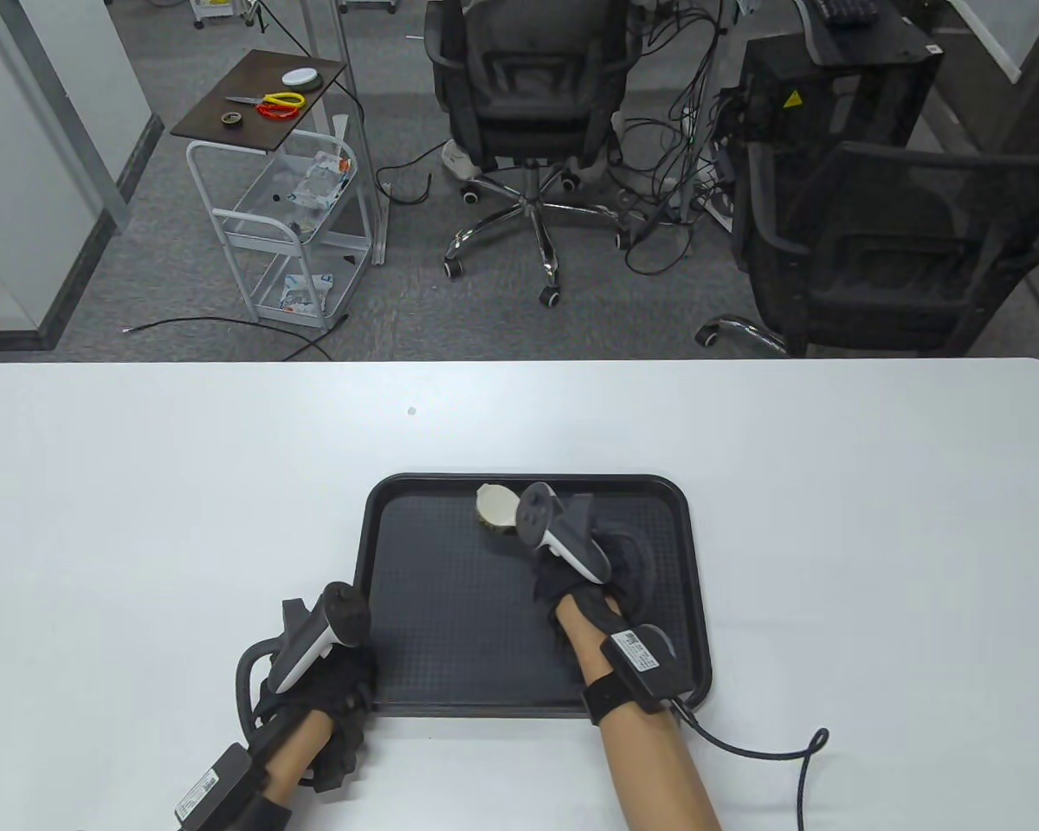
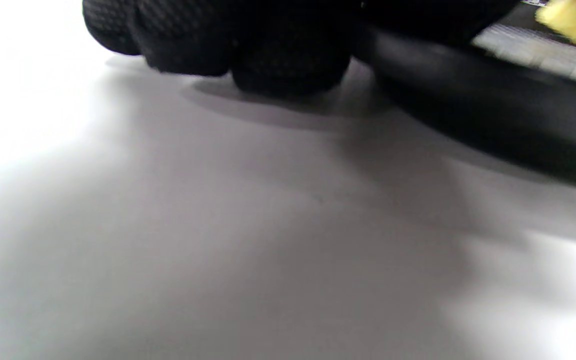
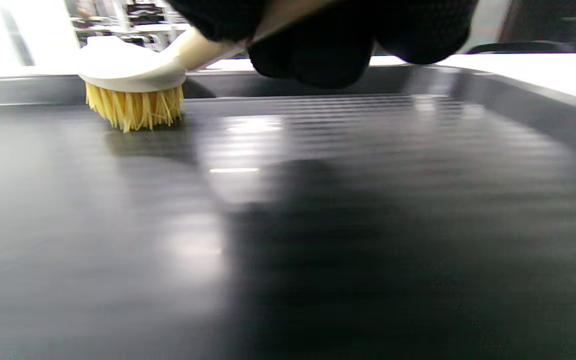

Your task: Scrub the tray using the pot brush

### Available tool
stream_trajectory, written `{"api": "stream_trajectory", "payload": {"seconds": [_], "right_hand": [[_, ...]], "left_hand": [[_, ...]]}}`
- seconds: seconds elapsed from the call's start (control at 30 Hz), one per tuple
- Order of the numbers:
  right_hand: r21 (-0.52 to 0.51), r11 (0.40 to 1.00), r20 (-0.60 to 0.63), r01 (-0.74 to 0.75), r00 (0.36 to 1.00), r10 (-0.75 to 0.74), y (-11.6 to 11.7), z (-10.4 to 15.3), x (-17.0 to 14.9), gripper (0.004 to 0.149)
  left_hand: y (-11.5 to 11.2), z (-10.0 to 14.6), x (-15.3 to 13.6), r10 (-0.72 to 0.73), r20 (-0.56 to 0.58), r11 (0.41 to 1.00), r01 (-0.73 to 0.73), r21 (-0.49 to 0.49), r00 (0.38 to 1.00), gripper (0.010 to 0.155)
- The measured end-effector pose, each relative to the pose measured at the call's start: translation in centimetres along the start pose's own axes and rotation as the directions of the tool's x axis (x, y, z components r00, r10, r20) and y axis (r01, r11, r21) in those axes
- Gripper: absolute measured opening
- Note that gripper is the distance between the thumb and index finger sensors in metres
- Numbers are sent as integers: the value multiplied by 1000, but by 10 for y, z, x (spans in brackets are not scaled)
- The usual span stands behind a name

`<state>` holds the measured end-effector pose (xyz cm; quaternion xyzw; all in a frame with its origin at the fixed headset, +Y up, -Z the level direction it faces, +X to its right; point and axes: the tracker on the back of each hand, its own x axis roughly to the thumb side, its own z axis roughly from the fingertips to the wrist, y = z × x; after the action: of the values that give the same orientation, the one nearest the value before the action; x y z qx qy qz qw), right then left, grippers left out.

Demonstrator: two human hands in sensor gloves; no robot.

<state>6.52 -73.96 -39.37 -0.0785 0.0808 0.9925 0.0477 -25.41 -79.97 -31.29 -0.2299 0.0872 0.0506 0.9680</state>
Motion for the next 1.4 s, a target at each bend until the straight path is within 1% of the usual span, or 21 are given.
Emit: {"api": "stream_trajectory", "payload": {"seconds": [0.1,0.2,0.3,0.33,0.37,0.4,0.5,0.53,0.6,0.7,0.8,0.83,0.9,0.97,1.0,1.07,1.13,1.23,1.33,1.4], "right_hand": [[-6,1000,-97,-21,995,21,-8,-2,-51,52],[-7,999,-180,-36,983,34,-13,-2,-91,52],[3,998,-243,-63,968,62,-19,-3,-115,52],[9,997,-245,-74,967,74,-20,-3,-120,52],[17,999,-231,-47,972,49,-20,-4,-122,52],[8,1000,-243,-24,970,25,-20,-3,-119,52],[4,994,-226,-108,968,106,-27,-1,-103,52],[-17,992,-200,-126,972,120,-30,1,-93,53],[-47,995,-148,-84,986,76,-35,7,-71,53],[-80,995,-47,-61,997,57,-37,15,-40,53],[-88,995,63,-56,996,61,-32,25,3,53],[-87,995,84,-50,995,57,-30,27,11,53],[-69,997,144,-25,989,35,-23,34,43,54],[-50,999,185,-19,982,28,-15,38,66,54],[-46,999,192,-20,981,29,-13,39,71,54],[-28,999,222,-40,974,45,-2,42,94,54],[-12,999,243,-37,969,39,7,42,107,54],[19,999,252,-38,967,32,19,42,117,54],[-1,1000,257,-20,966,20,22,42,116,54],[-13,1000,255,-28,966,31,20,41,108,54]], "left_hand": [[0,0,0,-3,-1,1000,3,2,1000,78],[0,0,0,-3,-1,1000,3,2,1000,78],[0,0,0,-6,-3,1000,6,4,1000,78],[0,0,0,-6,-4,1000,6,4,1000,78],[0,0,0,-5,-3,1000,5,3,1000,78],[0,0,0,-5,-3,1000,5,3,1000,78],[0,0,0,-4,-2,1000,4,2,1000,78],[0,0,0,-4,-2,1000,4,2,1000,78],[0,0,0,-2,-1,1000,2,0,1000,78],[0,0,0,-3,-1,1000,3,1,1000,78],[0,0,0,-2,-1,1000,2,1,1000,78],[0,0,0,-3,-1,1000,3,2,1000,78],[0,0,0,-3,-1,1000,3,2,1000,78],[0,0,0,-2,-1,1000,2,1,1000,78],[0,0,0,-2,-1,1000,2,1,1000,78],[0,0,0,-2,-1,1000,2,1,1000,78],[0,0,0,0,0,1000,0,-1,1000,78],[0,0,0,0,0,1000,0,0,1000,78],[0,0,0,2,2,1000,-2,-2,1000,78],[0,0,0,2,2,1000,-2,-2,1000,78]]}}
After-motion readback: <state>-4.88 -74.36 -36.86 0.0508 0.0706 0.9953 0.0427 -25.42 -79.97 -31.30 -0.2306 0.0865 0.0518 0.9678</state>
